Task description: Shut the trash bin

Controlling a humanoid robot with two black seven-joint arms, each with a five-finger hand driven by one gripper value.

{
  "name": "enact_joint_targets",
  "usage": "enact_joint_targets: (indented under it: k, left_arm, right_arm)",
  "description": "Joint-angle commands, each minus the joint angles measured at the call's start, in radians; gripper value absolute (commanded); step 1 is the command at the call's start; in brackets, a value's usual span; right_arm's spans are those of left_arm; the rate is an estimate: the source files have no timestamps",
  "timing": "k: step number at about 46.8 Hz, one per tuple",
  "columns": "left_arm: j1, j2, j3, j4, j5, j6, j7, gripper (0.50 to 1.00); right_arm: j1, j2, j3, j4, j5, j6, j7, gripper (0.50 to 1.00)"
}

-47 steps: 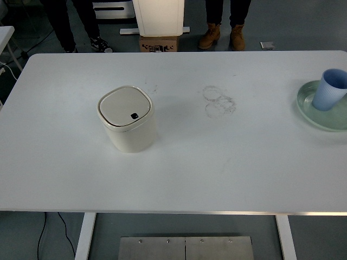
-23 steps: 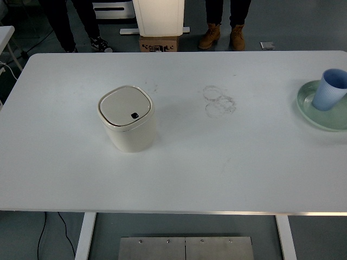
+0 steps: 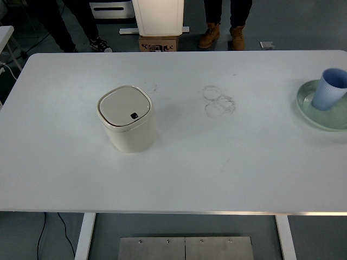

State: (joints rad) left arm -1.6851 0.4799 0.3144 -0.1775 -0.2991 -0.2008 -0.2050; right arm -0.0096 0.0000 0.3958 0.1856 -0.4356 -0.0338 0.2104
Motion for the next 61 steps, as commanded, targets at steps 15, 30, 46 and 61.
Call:
enact_joint_targets:
  k: [15,30,46,61]
  left_arm:
    - [0.074,0.098,-0.049,-0.002,0.002,0.014,0.019,1.0]
    - [0.113,0.103,-0.046,-0.008,0.014,0.015,0.019,1.0]
    - [0.151,0.101,-0.051,-0.004,0.002,0.037,0.021,1.0]
    - [0.229,0.1,-0.146,0.0,0.0,0.083,0.047,1.0]
  right_arm:
    - [0.0,0.0,0.0,0.0,0.0,0.0,0.0,0.991]
    - [0.0,0.0,0.0,0.0,0.0,0.0,0.001,0.991]
    - [0.0,0.0,0.0,0.0,0.0,0.0,0.0,0.991]
    - [0.0,0.0,0.0,0.0,0.0,0.0,0.0,0.991]
